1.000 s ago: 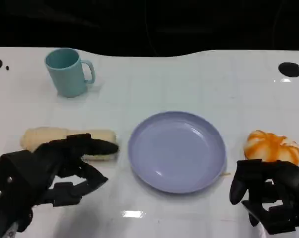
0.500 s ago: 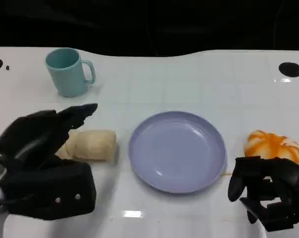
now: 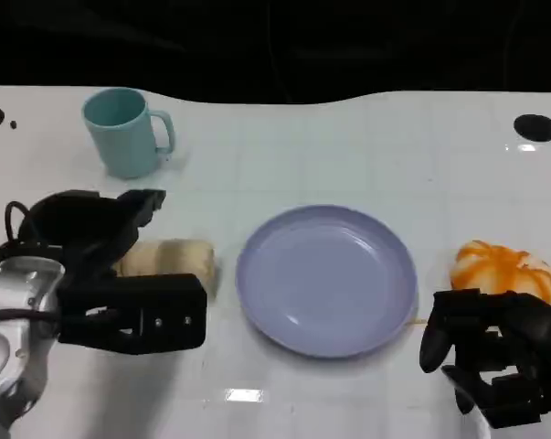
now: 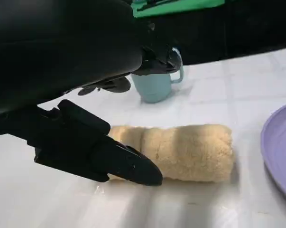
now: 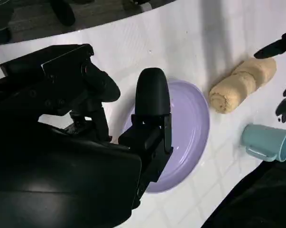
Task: Grasp the towel on the left side of the plate with the left hand and place it into the plate.
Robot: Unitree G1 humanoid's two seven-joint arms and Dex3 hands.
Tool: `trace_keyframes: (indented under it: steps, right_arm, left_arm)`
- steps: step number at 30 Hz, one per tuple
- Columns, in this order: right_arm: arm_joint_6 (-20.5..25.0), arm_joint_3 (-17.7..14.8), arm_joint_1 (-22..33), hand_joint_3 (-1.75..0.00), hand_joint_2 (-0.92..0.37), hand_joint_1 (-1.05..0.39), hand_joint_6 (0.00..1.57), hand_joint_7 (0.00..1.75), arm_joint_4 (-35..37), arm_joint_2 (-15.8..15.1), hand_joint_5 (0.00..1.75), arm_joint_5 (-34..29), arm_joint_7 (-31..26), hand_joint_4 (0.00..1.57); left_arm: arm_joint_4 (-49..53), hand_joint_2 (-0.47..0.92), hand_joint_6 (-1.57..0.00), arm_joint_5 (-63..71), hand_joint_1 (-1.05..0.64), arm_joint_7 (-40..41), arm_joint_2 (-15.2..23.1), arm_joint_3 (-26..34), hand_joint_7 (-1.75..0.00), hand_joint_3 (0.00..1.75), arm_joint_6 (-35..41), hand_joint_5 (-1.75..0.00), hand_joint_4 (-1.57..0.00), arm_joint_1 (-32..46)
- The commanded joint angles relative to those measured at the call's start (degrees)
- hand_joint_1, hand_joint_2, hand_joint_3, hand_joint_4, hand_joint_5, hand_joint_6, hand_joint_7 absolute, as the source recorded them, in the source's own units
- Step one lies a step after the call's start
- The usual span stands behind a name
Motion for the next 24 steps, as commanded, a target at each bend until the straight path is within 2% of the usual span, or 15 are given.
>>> trace_keyframes:
  steps: [1,8,14,17,19,21,22,23,24]
  right_arm:
    - [-0.3,0.2,0.22,-0.9,-0.72,0.1,0.62,1.45,-0.5,-0.41,1.7,-0.07,-0.23,0.63]
    - [-0.31,0.24,0.46,-0.92,-0.71,0.09,0.64,1.46,-0.63,-0.3,1.71,0.05,-0.4,0.64]
    - [-0.29,0.43,0.57,-0.93,-0.7,0.08,0.64,1.46,-0.95,-0.23,1.71,-0.05,-0.58,0.65]
    - [-1.03,0.39,0.7,-0.95,-0.69,0.09,0.64,1.46,-0.78,-0.31,1.72,-0.07,-0.5,0.65]
    - [-1.07,0.37,0.72,-0.96,-0.68,0.08,0.64,1.46,-0.73,-0.41,1.71,-0.1,-0.47,0.65]
    - [-1.1,0.3,0.72,-0.97,-0.68,0.08,0.64,1.45,-0.67,-0.42,1.7,0.0,-0.42,0.65]
    - [-1.01,0.31,0.72,-0.97,-0.68,0.08,0.64,1.45,-0.71,-0.46,1.7,-0.05,-0.43,0.65]
    - [-0.77,0.3,0.73,-0.97,-0.67,0.08,0.64,1.45,-0.83,-0.5,1.7,-0.07,-0.46,0.65]
    - [-0.67,0.28,0.74,-0.97,-0.67,0.08,0.64,1.45,-0.9,-0.55,1.7,-0.1,-0.47,0.64]
  left_arm:
    - [7.69,0.9,-0.22,1.11,-0.59,0.95,-0.7,-2.45,-0.01,0.0,-0.7,-0.1,-0.34,-4.24]
    - [22.55,0.91,-0.24,0.67,-0.58,3.29,-3.9,-5.99,-0.01,0.0,-2.55,-0.06,-0.36,-10.93]
    - [36.19,0.92,-0.22,-1.41,-0.52,2.34,-6.52,-8.57,0.0,0.05,-6.27,-0.02,-0.32,-15.87]
    - [40.32,0.92,-0.28,-2.08,-0.47,5.04,-7.22,-9.13,-0.03,0.08,-8.36,-0.05,-0.39,-16.44]
    - [42.45,0.92,-0.4,-2.55,-0.38,8.85,-7.42,-9.12,-0.06,0.13,-10.65,-0.17,-0.63,-16.26]
    - [44.4,0.92,-0.57,-2.8,-0.31,14.17,-7.51,-9.15,-0.04,0.2,-13.2,-0.74,-0.67,-15.95]
    - [45.33,0.92,-0.72,-3.23,-0.26,17.07,-7.56,-8.89,-0.07,0.25,-14.69,-0.98,-0.71,-15.74]
    - [46.33,0.92,-0.8,-3.6,-0.24,21.6,-7.52,-8.53,-0.09,0.27,-16.82,-1.07,-0.75,-15.3]
    - [47.29,0.92,-0.95,-3.79,-0.22,25.38,-7.51,-8.41,-0.12,0.25,-18.45,-1.26,-0.78,-15.05]
